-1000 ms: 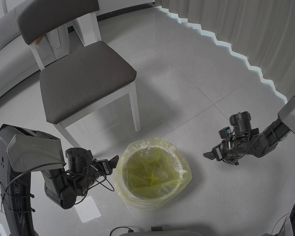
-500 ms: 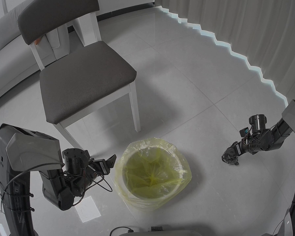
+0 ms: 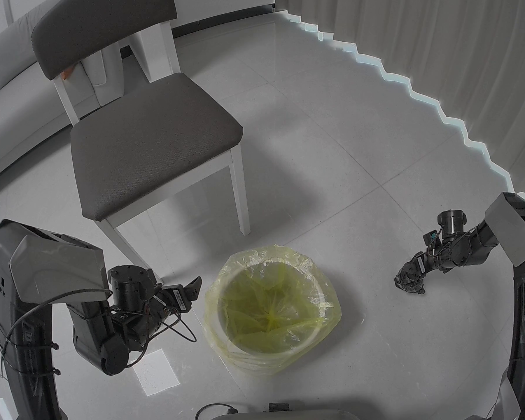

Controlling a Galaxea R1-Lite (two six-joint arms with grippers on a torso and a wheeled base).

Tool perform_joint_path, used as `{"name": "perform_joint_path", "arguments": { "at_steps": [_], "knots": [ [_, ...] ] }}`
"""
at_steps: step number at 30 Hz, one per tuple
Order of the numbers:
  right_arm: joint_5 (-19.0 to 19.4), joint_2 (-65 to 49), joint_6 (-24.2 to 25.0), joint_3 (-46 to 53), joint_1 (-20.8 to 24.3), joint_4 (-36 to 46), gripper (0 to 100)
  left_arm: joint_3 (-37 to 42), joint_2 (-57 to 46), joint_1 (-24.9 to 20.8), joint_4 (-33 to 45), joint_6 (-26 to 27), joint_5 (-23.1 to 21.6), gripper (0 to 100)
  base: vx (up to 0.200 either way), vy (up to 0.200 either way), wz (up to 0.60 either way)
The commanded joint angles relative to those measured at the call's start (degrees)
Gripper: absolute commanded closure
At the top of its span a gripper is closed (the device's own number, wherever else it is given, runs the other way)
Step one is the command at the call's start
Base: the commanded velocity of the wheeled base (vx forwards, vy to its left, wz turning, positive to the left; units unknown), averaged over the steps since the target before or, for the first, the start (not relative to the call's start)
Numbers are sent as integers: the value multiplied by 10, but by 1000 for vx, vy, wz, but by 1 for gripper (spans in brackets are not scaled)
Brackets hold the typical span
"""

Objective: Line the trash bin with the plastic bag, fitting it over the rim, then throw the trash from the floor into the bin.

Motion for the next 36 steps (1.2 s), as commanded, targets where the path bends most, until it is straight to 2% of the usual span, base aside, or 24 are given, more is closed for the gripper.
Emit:
{"name": "perform_joint_path", "arguments": {
  "at_steps": [1,5,6,7,25,30,36],
  "knots": [
    [0,44,0,-62,0,47,0,1,1,-1,0,6,7,0,0,0,0],
    [0,50,-1,-93,0,91,0,-1,0,-1,1,13,8,0,0,0,0],
    [0,54,-2,-113,0,123,0,-7,3,-3,4,13,8,0,0,0,0],
    [0,56,-2,-123,1,136,100,-7,4,-4,4,13,8,0,0,0,0],
    [0,35,-5,-104,2,148,100,0,11,-5,-1,12,8,0,0,0,0],
    [1,-16,-9,-51,2,142,100,6,12,-6,-15,11,8,0,0,0,0],
    [18,-148,-17,69,4,116,100,11,19,-8,-30,12,7,0,0,0,0]
  ]
}}
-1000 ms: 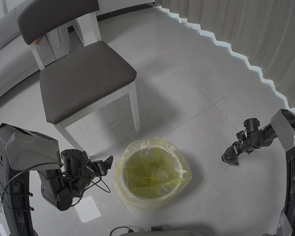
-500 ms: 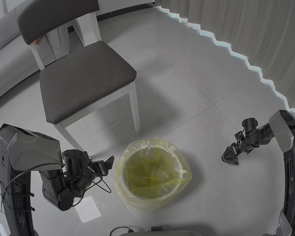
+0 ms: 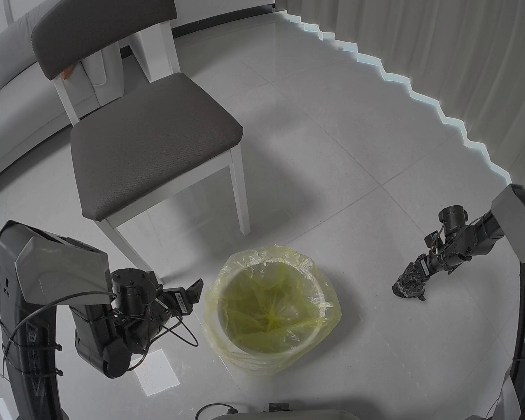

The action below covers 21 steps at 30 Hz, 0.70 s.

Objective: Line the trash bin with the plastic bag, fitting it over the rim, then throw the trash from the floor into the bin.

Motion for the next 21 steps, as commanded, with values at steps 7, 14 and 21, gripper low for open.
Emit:
{"name": "perform_joint_path", "arguments": {
  "at_steps": [7,14,21],
  "knots": [
    [34,-283,-4,193,63,-45,100,2,27,-3,-21,0,0,0,0,0,0],
    [44,-402,6,241,217,-45,100,9,40,-6,-42,0,2,0,0,0,0],
    [35,-365,64,235,377,-89,100,10,39,-14,-42,0,14,0,0,0,0]
  ]
}}
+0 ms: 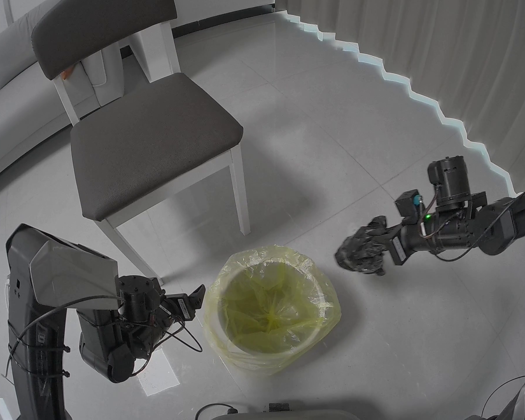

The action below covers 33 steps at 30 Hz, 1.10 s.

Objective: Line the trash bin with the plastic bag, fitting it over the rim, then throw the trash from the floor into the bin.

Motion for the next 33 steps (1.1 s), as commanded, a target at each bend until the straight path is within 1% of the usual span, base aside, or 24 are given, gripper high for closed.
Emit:
{"name": "perform_joint_path", "arguments": {
  "at_steps": [1,3,5,10,13,23,28,33],
  "knots": [
    [-3,-10,45,15,146,-54,100,3,8,-8,-10,0,10,0,0,0,0],
    [-9,8,48,16,169,-89,100,3,6,-8,-10,0,10,0,0,0,0],
    [-14,21,48,15,183,-104,100,3,6,-7,-10,0,10,0,0,0,0],
    [-14,42,48,13,217,-105,100,1,6,-6,-10,0,10,0,0,0,0],
    [-15,61,48,11,229,-107,100,1,6,-7,-10,0,10,0,0,0,0],
    [-7,139,48,-11,229,-138,100,4,6,-8,-10,-2,10,0,0,0,0],
    [-6,188,49,-35,211,-156,100,1,6,-8,-10,0,10,0,0,0,0],
    [-7,184,45,4,212,-156,100,4,5,-9,-10,-2,10,0,0,0,0]
  ]
}}
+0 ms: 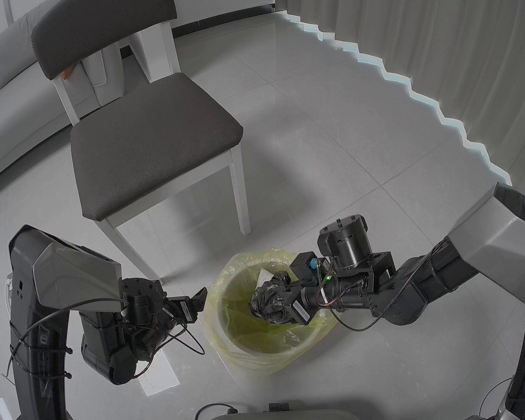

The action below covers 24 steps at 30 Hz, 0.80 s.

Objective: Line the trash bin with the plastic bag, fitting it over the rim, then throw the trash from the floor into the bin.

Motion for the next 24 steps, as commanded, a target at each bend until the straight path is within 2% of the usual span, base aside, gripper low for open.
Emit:
{"name": "perform_joint_path", "arguments": {
  "at_steps": [1,7,13,17,24],
  "knots": [
    [-1,15,-7,38,-2,-2,100,2,0,1,-10,-1,0,0,0,0,0],
    [-2,-31,-10,120,6,-13,100,6,0,-2,-10,-1,0,0,0,0,0],
    [-6,-94,-10,187,36,-26,100,4,2,-4,-10,-2,-1,0,0,0,0],
    [-6,-91,-8,179,38,-26,100,0,2,-5,-10,-1,-1,0,0,0,0],
    [-1,11,-3,70,29,-38,100,2,5,-4,-10,-2,-1,0,0,0,0]
  ]
}}
